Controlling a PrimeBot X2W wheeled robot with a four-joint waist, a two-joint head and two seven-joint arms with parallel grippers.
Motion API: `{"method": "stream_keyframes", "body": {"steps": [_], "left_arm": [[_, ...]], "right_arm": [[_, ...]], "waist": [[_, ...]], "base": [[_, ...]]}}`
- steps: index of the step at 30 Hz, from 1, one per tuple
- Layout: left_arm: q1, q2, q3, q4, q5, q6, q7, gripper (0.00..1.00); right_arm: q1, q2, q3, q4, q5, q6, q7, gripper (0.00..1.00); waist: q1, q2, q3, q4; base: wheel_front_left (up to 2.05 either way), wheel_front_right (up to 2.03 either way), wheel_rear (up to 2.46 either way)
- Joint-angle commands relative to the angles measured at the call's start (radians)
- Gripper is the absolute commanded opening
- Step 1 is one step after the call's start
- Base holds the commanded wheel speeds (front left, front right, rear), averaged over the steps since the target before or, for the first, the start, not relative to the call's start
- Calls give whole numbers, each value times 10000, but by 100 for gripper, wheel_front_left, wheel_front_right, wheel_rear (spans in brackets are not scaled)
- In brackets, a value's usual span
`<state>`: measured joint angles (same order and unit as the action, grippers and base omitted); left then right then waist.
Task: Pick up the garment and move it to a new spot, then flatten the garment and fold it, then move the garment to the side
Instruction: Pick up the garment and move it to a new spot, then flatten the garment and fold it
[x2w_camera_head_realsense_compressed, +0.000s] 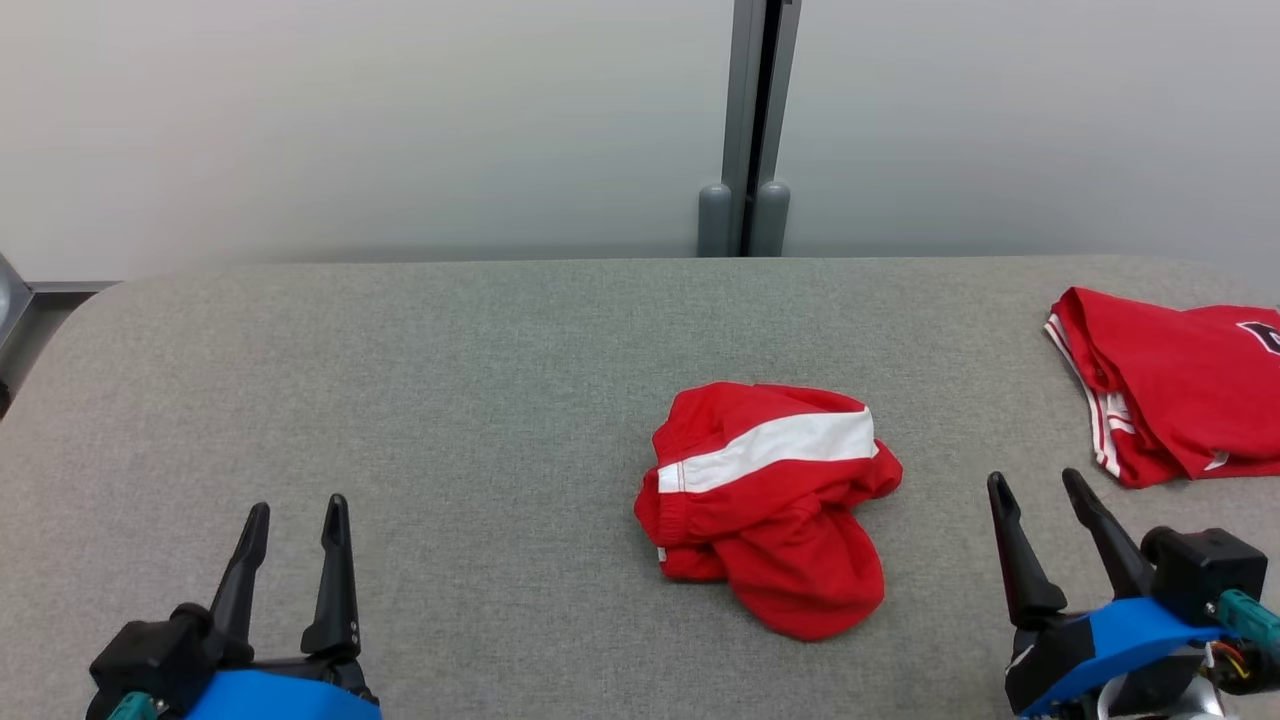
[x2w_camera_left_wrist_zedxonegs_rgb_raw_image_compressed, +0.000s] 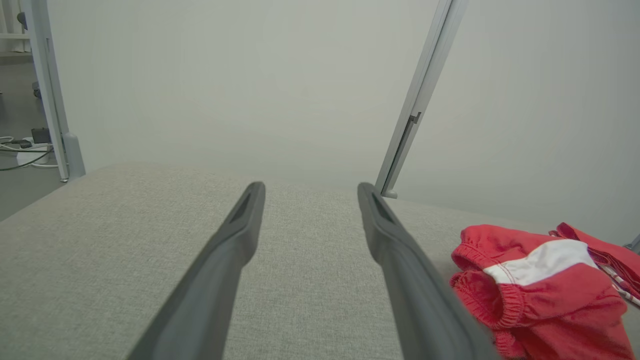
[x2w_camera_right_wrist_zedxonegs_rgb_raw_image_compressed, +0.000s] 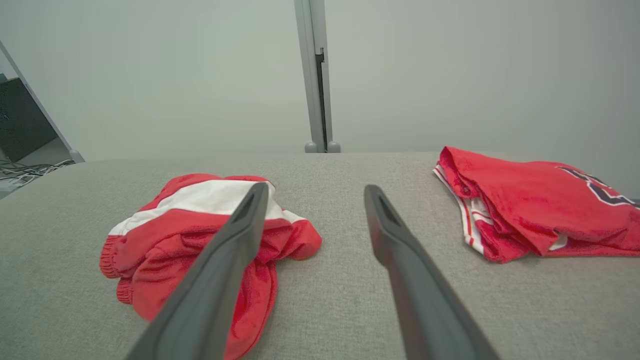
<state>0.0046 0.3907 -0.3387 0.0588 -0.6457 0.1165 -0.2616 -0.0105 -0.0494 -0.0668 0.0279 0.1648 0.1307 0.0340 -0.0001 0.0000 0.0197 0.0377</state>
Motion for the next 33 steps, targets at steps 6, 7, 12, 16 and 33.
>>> {"method": "stream_keyframes", "body": {"steps": [6,7,12,16,33], "left_arm": [[830,-512,874,-216,501,-203,-40,100],[915,-554,962,-217,571,-210,-40,100],[1044,-718,1140,-78,841,-511,-41,100],[1117,-898,1291,-31,977,-620,-41,100],[-752,-1118,416,821,1025,-1318,1578,100]], "right_arm": [[412,-18,67,291,259,3,-90,100],[401,-21,106,326,260,2,-108,100],[317,-23,218,463,368,3,-184,100],[206,-24,332,535,371,3,-184,100],[124,-24,318,415,313,2,-35,100]], "waist": [[1,0,-225,-54],[1,0,-242,-69],[1,0,-283,-135],[1,0,-307,-261],[1,0,-144,-360]], "base": [[0,0,0],[0,0,0],[0,0,0],[0,0,0],[0,0,0]]}}
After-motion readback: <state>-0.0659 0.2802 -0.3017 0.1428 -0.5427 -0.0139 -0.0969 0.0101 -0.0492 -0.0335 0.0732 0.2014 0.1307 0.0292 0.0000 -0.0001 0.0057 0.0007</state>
